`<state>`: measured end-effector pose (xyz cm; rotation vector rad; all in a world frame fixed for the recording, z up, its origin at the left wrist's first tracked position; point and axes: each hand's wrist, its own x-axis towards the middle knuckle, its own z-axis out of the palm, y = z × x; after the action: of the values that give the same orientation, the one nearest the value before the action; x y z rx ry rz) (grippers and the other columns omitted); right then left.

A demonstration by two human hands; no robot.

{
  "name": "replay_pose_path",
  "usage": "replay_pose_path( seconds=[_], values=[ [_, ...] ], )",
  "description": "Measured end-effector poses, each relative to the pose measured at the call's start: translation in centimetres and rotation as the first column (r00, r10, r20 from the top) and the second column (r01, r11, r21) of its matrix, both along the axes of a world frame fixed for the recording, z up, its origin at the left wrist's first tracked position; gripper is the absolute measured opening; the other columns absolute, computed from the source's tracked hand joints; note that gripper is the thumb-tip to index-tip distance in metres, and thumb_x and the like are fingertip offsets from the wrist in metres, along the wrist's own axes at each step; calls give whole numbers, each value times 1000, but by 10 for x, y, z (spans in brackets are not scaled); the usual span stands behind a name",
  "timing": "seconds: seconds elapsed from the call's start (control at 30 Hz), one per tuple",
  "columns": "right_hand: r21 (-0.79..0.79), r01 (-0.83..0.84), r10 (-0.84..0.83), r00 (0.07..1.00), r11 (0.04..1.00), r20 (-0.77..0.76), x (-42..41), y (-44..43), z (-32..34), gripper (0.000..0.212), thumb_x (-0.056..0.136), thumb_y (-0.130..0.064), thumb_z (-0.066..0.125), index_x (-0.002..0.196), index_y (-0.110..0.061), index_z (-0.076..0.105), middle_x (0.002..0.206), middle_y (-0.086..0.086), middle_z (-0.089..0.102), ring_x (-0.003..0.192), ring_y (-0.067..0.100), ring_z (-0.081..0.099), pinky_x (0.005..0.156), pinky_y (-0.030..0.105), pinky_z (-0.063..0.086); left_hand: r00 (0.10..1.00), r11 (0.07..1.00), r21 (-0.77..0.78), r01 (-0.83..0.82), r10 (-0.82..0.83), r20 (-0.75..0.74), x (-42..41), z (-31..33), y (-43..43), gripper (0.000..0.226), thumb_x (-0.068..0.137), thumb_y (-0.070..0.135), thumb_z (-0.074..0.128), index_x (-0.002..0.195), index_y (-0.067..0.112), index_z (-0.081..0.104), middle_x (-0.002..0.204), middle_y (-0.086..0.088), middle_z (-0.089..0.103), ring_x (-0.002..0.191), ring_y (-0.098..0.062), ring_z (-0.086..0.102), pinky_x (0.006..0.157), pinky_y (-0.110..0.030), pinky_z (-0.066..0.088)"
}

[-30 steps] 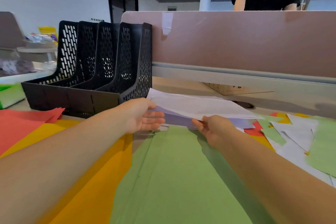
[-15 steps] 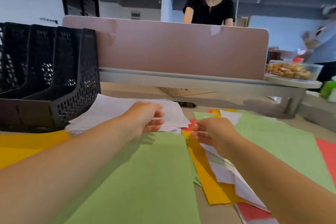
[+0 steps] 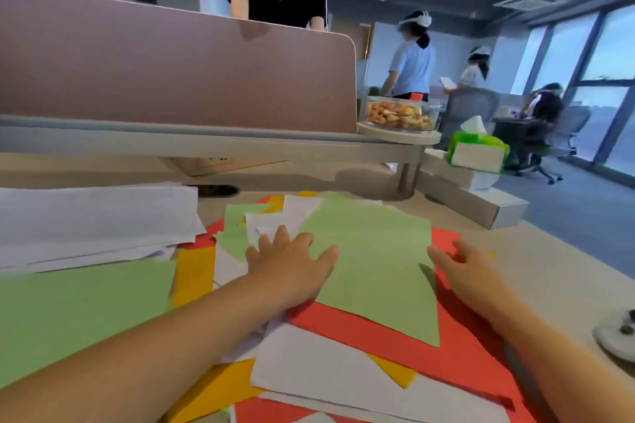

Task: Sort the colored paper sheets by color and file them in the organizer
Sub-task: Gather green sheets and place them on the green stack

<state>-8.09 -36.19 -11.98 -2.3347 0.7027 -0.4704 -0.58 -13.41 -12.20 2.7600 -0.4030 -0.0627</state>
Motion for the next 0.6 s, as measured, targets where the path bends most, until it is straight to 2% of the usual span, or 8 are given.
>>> replay_pose_path(
  seconds=[0.03, 0.1, 0.17, 0.27, 0.37, 0.43, 0.5, 0.6],
  values=[
    [63, -49, 47, 998, 997, 31, 3, 1, 3, 55, 91, -39, 54, 135, -7, 47, 129, 12, 55, 115, 28, 52, 98, 35, 38, 1000, 999, -45, 25, -25, -2, -1, 3, 2, 67, 89, 69, 27, 142, 29, 36, 155, -7, 20, 141, -34, 21, 113, -51, 21],
    [254, -108, 71, 986, 961, 150, 3, 2, 9, 40, 91, -26, 59, 129, -12, 52, 110, 4, 58, 100, 22, 53, 93, 34, 40, 998, 994, -88, 66, -64, 23, -4, 4, 7, 62, 90, 65, 34, 138, 28, 44, 151, -8, 31, 136, -28, 33, 110, -44, 30],
    [436, -34, -79, 968, 899, 239, -1, -6, 13, 25, 88, -17, 62, 113, -16, 60, 97, 1, 57, 93, 21, 52, 92, 39, 44, 993, 997, -22, 77, -75, 86, -9, 5, 13, 58, 91, 61, 37, 134, 25, 49, 139, -3, 48, 126, -23, 46, 104, -39, 38],
    [598, 150, -299, 941, 788, 157, -10, -19, 21, 5, 82, -14, 62, 82, -11, 58, 90, 10, 55, 77, 24, 50, 69, 35, 42, 958, 991, 129, 33, -68, 277, -15, 13, 15, 49, 93, 57, 37, 122, 23, 58, 113, 1, 65, 109, -21, 56, 99, -36, 39],
    [714, 122, -244, 967, 690, 71, -16, -26, 29, 9, 84, -12, 59, 78, -10, 52, 84, 11, 50, 66, 20, 45, 56, 30, 39, 926, 999, 36, 26, -38, 374, -15, 21, 18, 41, 94, 52, 40, 118, 24, 59, 101, 4, 69, 103, -19, 56, 100, -34, 37],
    [735, 82, -178, 982, 673, 55, -21, -28, 33, 7, 85, -12, 57, 83, -9, 51, 82, 11, 51, 62, 20, 46, 55, 29, 40, 945, 997, 51, 51, -65, 321, -11, 14, 21, 49, 93, 55, 39, 129, 23, 52, 122, 0, 61, 116, -20, 50, 101, -33, 37],
    [662, 153, -180, 983, 734, -28, -23, -29, 33, 14, 83, -17, 62, 92, -8, 55, 98, 16, 60, 84, 30, 59, 71, 36, 47, 972, 992, 86, 90, -106, 211, -7, 5, 22, 58, 94, 57, 35, 141, 23, 41, 143, -2, 44, 133, -20, 37, 109, -35, 32],
    [460, 249, -261, 965, 852, -39, -30, -18, 37, 26, 83, -12, 65, 104, 1, 59, 102, 21, 60, 97, 36, 56, 79, 40, 44, 981, 991, 85, 107, -119, 153, -6, 3, 23, 60, 95, 58, 32, 144, 24, 36, 151, 0, 36, 139, -18, 31, 110, -33, 30]
  ],
)
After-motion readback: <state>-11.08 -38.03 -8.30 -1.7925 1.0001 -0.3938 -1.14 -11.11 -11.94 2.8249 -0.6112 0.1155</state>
